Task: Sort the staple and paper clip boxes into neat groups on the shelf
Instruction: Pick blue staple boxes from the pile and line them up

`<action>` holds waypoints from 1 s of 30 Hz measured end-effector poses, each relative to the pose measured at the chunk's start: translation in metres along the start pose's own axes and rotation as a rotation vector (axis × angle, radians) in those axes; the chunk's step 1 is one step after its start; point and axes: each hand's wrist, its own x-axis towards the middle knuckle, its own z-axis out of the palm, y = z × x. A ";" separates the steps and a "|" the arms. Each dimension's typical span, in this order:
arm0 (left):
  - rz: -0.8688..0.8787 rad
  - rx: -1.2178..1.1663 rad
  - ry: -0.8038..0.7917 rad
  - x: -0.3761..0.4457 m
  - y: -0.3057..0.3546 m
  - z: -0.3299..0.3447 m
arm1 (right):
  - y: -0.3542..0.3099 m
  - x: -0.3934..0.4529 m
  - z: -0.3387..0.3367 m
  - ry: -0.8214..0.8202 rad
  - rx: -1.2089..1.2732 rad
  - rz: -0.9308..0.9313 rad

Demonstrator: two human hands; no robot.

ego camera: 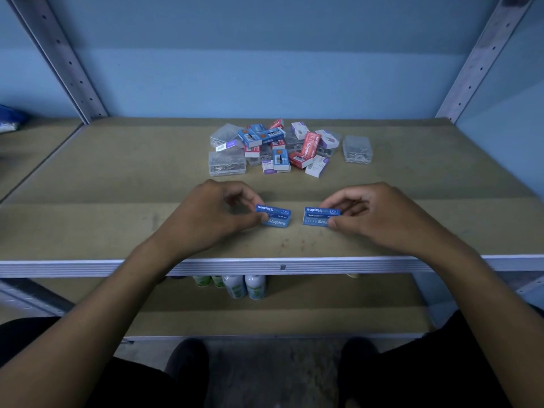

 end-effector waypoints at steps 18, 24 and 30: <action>0.069 0.008 -0.052 0.001 0.008 0.001 | -0.011 -0.002 0.002 0.031 0.014 -0.012; 0.082 -0.126 -0.008 0.011 0.029 0.019 | -0.004 -0.015 -0.026 0.060 0.046 0.009; 0.137 -0.166 -0.036 0.033 0.065 0.057 | 0.022 -0.040 -0.074 0.149 0.013 0.056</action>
